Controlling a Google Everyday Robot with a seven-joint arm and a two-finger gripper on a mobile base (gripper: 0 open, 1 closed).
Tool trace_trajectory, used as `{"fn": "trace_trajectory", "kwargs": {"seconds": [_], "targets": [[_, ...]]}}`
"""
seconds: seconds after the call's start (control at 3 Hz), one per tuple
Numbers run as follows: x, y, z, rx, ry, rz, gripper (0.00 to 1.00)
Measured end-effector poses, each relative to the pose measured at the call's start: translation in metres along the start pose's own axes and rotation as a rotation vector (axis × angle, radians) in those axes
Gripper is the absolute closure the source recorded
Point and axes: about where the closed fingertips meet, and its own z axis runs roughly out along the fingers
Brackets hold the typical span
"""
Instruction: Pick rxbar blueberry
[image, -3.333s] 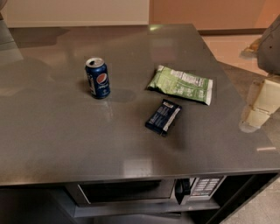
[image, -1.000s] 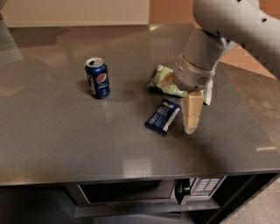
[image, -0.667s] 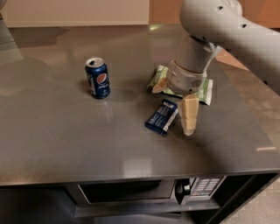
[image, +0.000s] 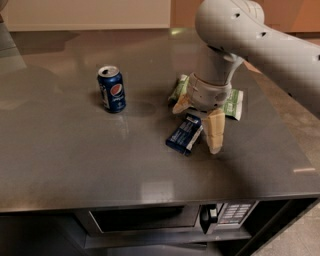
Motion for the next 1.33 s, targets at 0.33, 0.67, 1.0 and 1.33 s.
{"fn": "trace_trajectory", "kwargs": {"seconds": [0.33,0.67,1.0,1.33], "targets": [[0.003,0.001,0.000,-0.010,0.014,-0.017,0.36],[0.003,0.003,-0.003,-0.012,0.017,-0.025,0.58],[0.003,0.003,-0.006,-0.012,0.017,-0.025,0.82],[-0.011,0.011,-0.027,0.014,-0.008,-0.009,1.00]]}}
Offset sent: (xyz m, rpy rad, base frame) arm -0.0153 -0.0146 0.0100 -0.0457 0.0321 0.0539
